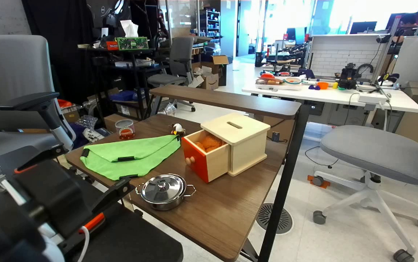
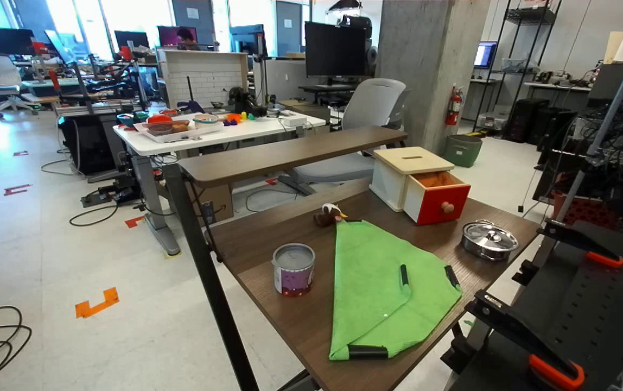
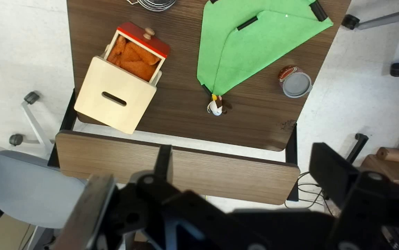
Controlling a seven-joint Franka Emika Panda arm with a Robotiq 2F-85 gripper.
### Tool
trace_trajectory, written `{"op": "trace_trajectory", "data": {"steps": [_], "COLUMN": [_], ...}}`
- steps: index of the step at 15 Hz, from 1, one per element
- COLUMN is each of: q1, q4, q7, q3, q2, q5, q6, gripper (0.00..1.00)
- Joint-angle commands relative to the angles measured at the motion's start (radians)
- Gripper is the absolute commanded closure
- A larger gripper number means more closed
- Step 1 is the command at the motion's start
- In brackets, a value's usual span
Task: Fold the green towel
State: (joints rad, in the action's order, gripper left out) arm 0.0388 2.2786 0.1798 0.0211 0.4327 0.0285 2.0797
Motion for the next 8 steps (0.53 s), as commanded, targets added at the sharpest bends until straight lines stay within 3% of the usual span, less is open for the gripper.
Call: {"op": "trace_trajectory", "data": {"steps": [1, 8], "q1": [0.0, 0.038], "q4": [-0.002, 0.141], "q7": [0.0, 0.018], "q3": [0.0, -0.053], "q2": [0.0, -0.055], "q5": [0.0, 0.023], "q6": [-0.002, 0.168], "gripper": [0.0, 0.0]}}
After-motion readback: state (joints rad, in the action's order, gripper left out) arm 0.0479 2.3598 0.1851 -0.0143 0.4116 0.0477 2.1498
